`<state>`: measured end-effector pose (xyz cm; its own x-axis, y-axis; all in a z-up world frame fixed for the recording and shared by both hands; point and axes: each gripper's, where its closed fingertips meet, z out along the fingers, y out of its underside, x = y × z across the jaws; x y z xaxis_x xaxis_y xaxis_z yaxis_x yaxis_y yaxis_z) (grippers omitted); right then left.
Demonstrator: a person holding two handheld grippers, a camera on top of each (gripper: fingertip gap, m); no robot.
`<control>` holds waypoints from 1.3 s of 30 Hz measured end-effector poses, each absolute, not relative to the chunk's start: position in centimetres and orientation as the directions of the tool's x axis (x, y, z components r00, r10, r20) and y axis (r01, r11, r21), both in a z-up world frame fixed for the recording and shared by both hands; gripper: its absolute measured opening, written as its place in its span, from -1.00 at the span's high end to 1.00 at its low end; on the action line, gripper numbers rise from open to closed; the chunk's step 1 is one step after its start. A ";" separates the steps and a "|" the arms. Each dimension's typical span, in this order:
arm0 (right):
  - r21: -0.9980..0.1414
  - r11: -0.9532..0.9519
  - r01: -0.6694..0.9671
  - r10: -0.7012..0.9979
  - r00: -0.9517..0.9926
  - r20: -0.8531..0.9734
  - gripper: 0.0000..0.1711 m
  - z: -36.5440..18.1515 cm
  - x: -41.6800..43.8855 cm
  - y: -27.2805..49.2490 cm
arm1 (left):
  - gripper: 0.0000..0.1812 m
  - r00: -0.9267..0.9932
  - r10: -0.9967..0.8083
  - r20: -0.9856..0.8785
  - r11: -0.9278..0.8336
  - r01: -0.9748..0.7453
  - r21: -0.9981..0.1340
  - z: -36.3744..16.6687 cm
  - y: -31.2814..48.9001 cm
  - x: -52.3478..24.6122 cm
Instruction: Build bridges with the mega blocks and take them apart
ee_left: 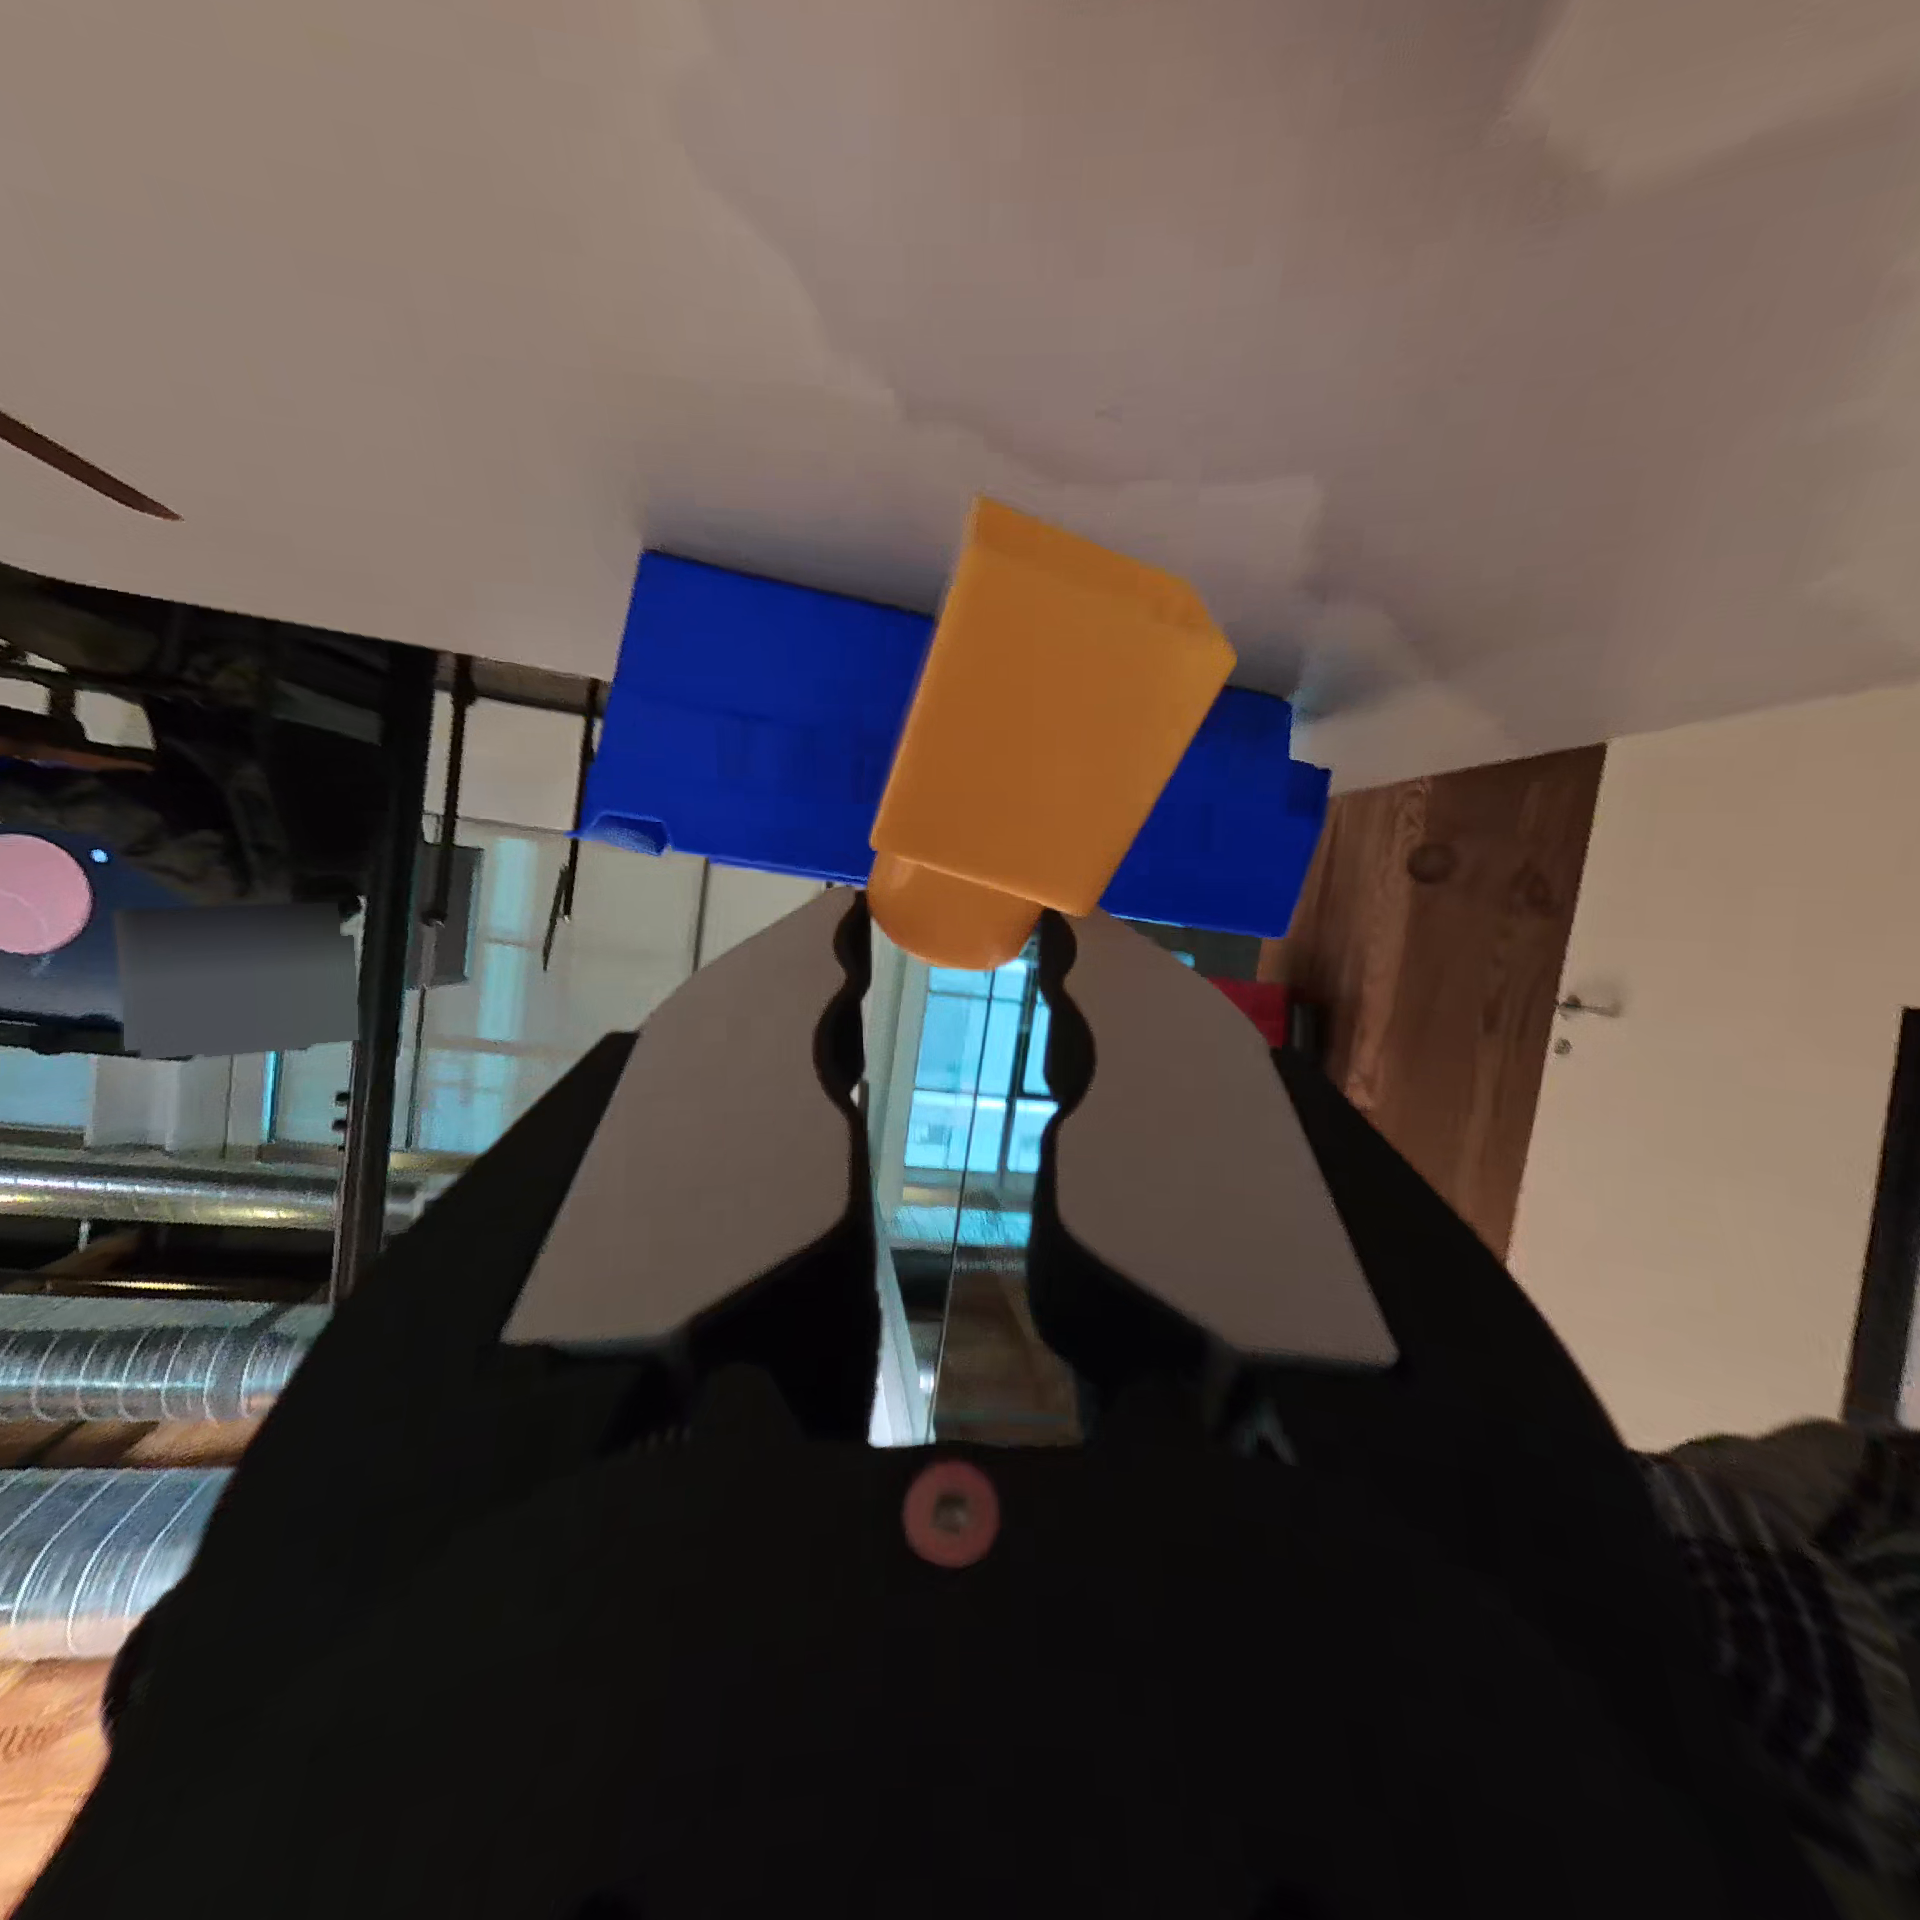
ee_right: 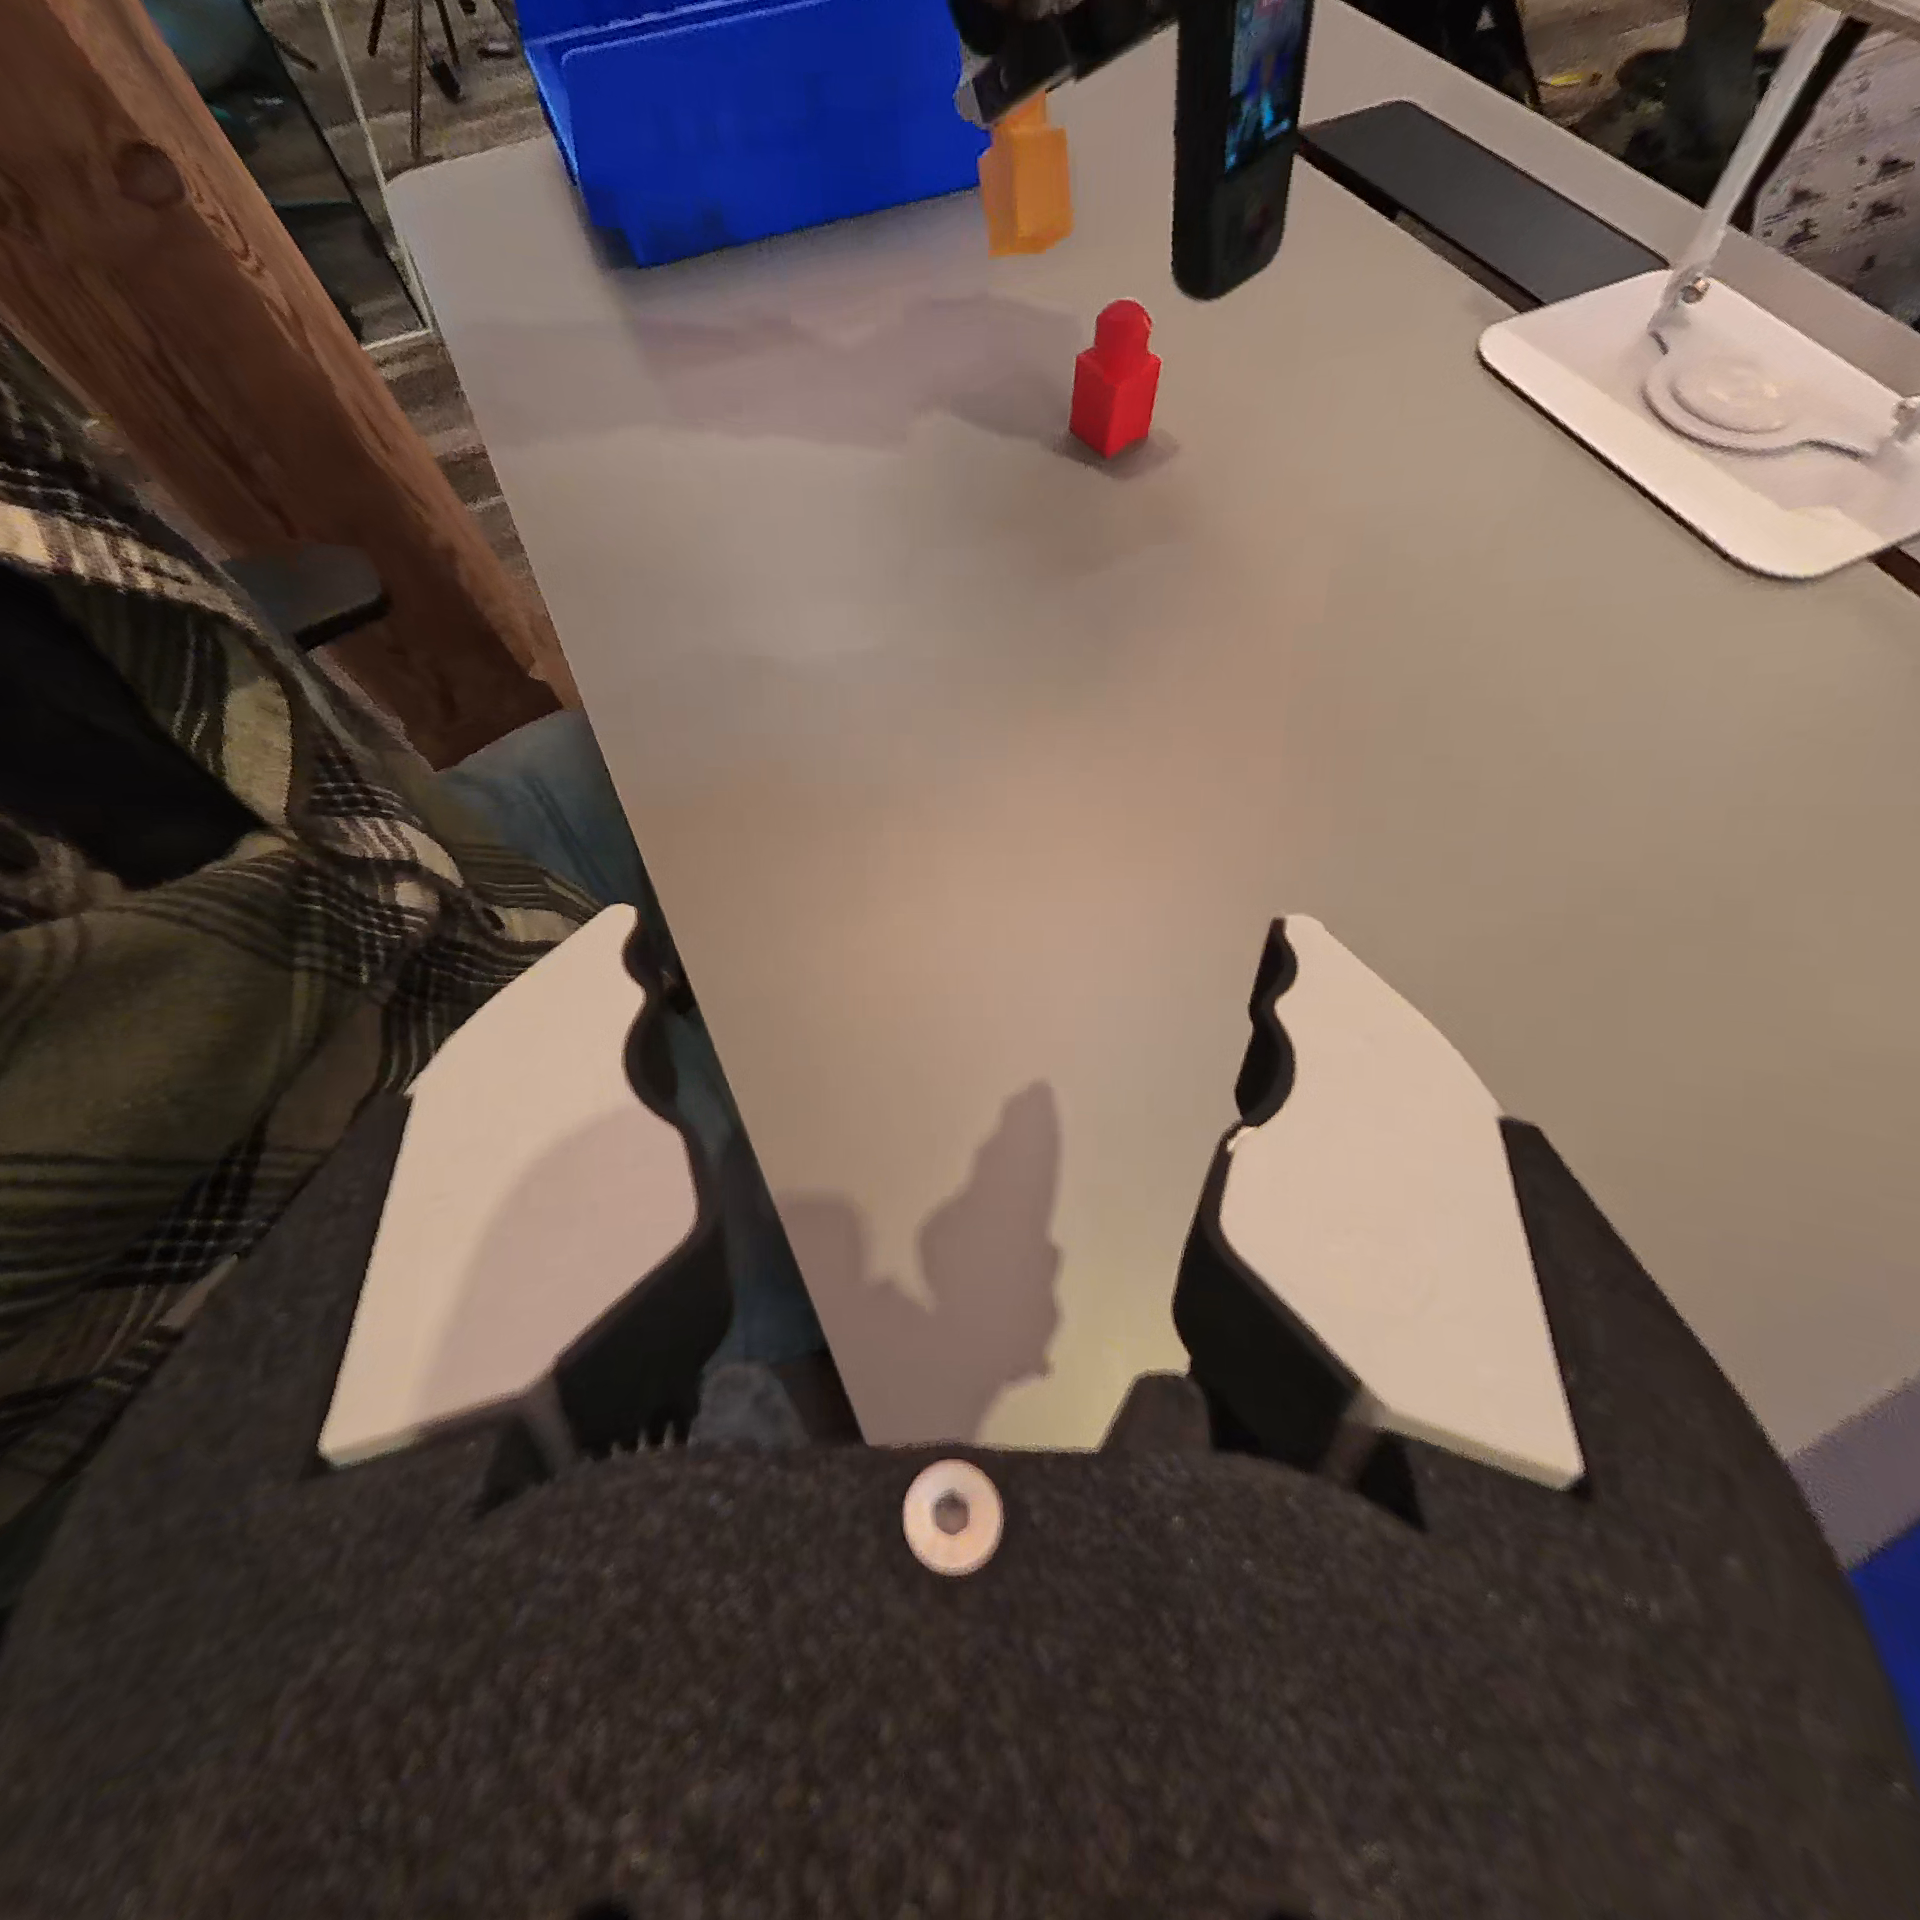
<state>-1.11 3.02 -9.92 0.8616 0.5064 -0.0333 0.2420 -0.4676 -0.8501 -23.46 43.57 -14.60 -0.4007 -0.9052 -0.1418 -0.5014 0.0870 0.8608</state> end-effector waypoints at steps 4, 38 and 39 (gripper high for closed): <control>-0.851 -0.475 0.224 0.477 0.878 -0.035 -0.25 -10.3 0.0 1.5 | 0.66 -0.398 -0.909 -0.122 0.079 -0.453 0.888 -16.0 43.1 -22.4; -0.837 -0.491 0.240 0.431 0.902 0.006 -0.25 -9.6 0.7 -1.4 | 0.65 -0.433 -0.896 -0.096 0.116 -0.438 0.891 -20.2 42.4 -19.0; -0.837 -0.492 0.240 0.432 0.902 0.005 -0.24 -9.6 0.6 -1.4 | 0.66 -0.438 -0.894 -0.096 0.119 -0.440 0.890 -20.2 42.4 -18.9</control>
